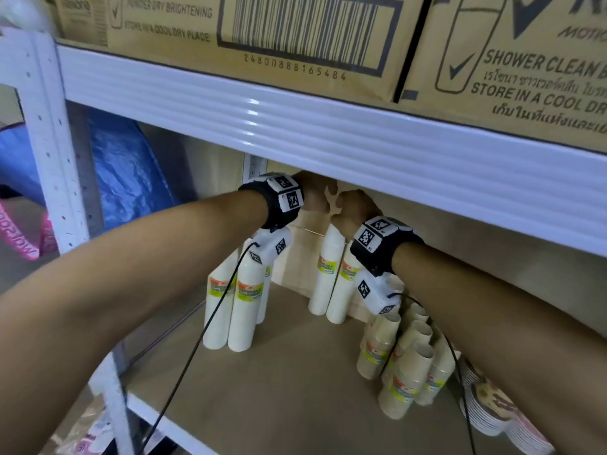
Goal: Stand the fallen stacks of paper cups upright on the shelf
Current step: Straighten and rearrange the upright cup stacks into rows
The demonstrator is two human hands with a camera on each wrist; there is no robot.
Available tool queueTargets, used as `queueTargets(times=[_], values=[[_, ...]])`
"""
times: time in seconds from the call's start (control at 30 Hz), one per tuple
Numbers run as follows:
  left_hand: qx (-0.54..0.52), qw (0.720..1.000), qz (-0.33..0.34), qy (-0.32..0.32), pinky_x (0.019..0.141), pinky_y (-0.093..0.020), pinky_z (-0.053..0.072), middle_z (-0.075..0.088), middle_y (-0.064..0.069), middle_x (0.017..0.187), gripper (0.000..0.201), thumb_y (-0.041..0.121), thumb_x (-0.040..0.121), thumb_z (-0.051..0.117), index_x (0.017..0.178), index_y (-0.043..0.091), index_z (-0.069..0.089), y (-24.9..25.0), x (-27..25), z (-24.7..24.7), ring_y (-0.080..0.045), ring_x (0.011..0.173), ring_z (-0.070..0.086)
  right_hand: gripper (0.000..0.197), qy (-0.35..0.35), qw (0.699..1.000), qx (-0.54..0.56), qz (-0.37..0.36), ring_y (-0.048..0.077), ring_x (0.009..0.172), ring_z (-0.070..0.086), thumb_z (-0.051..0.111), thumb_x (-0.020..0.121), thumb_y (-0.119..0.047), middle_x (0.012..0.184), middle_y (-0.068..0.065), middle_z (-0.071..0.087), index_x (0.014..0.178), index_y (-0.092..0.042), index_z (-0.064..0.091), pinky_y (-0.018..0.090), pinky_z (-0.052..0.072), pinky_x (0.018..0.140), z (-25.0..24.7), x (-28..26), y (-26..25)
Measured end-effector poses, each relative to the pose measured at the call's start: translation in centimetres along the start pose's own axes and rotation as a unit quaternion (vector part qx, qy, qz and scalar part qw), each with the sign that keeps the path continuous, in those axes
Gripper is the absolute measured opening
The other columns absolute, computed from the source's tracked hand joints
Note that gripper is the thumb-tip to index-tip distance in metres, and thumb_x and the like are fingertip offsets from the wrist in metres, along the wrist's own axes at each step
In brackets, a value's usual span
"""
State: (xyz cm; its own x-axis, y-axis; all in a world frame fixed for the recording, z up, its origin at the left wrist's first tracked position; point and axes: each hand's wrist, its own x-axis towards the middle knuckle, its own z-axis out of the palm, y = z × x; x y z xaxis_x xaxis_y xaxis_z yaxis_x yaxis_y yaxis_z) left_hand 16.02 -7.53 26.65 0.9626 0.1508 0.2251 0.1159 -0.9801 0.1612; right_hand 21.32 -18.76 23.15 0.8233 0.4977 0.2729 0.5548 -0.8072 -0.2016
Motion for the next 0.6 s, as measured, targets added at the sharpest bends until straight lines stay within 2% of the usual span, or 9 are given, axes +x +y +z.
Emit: queueTargets(times=[0.07, 0.17, 0.23, 0.3, 0.43, 0.5, 0.6], values=[[-0.001, 1.000, -0.006, 0.004, 0.085, -0.026, 0.033, 0.051, -0.005, 0.139, 0.042, 0.030, 0.094, 0.061, 0.133, 0.016, 0.053, -1.3, -0.5, -0.9, -0.027, 0.124, 0.049, 0.046, -0.013, 0.999, 0.009, -0.034, 0.026, 0.130, 0.045, 0.055, 0.096, -0.024, 0.143, 0.010, 0.044, 0.138, -0.008, 0.047, 0.034, 0.042, 0.104, -0.2, -0.2, -1.3], [0.007, 0.999, -0.020, -0.034, 0.091, -0.031, 0.039, 0.052, -0.008, 0.139, 0.046, 0.030, 0.094, 0.062, 0.135, 0.014, 0.051, -3.2, -1.4, -2.0, -0.028, 0.121, 0.051, 0.047, -0.016, 0.996, 0.019, -0.087, 0.023, 0.132, 0.043, 0.054, 0.094, -0.025, 0.145, 0.008, 0.044, 0.138, -0.009, 0.048, 0.029, 0.039, 0.106, -0.1, -0.6, -3.0], [-0.012, 0.998, -0.032, -0.056, 0.083, -0.030, 0.042, 0.060, -0.009, 0.122, 0.046, 0.028, 0.091, 0.067, 0.133, 0.015, 0.052, -4.5, -2.3, -2.9, -0.025, 0.100, 0.056, 0.040, -0.004, 0.994, 0.041, -0.105, 0.024, 0.125, 0.050, 0.056, 0.094, -0.025, 0.138, 0.009, 0.051, 0.130, -0.009, 0.056, 0.030, 0.044, 0.101, 0.1, -0.7, -4.2], [-0.021, 0.997, -0.048, -0.061, 0.066, -0.025, 0.045, 0.062, -0.007, 0.097, 0.041, 0.024, 0.089, 0.070, 0.127, 0.014, 0.056, -5.7, -3.2, -3.7, -0.020, 0.079, 0.055, 0.033, -0.003, 0.991, 0.051, -0.126, 0.026, 0.117, 0.056, 0.057, 0.093, -0.025, 0.130, 0.010, 0.057, 0.121, -0.008, 0.062, 0.033, 0.048, 0.097, 0.1, -1.3, -5.7], [0.009, 0.996, -0.067, -0.065, 0.046, -0.010, 0.041, 0.055, 0.004, 0.074, 0.014, 0.017, 0.090, 0.068, 0.103, 0.015, 0.061, -7.6, -5.3, -4.0, -0.013, 0.068, 0.053, 0.030, -0.014, 0.986, 0.087, -0.145, 0.027, 0.109, 0.061, 0.061, 0.091, -0.030, 0.120, 0.009, 0.063, 0.114, -0.011, 0.065, 0.035, 0.051, 0.092, 0.8, -2.1, -7.9], [0.014, 0.994, -0.092, -0.065, 0.045, -0.009, 0.045, 0.057, 0.005, 0.075, 0.010, 0.012, 0.088, 0.069, 0.090, 0.016, 0.060, -8.9, -6.0, -3.5, -0.010, 0.065, 0.056, 0.029, -0.026, 0.983, 0.097, -0.151, 0.027, 0.103, 0.063, 0.064, 0.089, -0.034, 0.112, 0.009, 0.066, 0.107, -0.012, 0.068, 0.034, 0.052, 0.088, 1.3, -2.4, -8.9], [0.007, 0.990, -0.111, -0.090, 0.049, -0.012, 0.049, 0.067, -0.005, 0.091, 0.013, 0.012, 0.086, 0.072, 0.097, 0.012, 0.067, -9.7, -6.9, -2.8, -0.009, 0.064, 0.059, 0.025, -0.056, 0.982, 0.111, -0.145, 0.024, 0.091, 0.066, 0.071, 0.079, -0.036, 0.100, 0.005, 0.068, 0.096, -0.017, 0.072, 0.032, 0.056, 0.081, 2.0, -3.0, -10.1]])
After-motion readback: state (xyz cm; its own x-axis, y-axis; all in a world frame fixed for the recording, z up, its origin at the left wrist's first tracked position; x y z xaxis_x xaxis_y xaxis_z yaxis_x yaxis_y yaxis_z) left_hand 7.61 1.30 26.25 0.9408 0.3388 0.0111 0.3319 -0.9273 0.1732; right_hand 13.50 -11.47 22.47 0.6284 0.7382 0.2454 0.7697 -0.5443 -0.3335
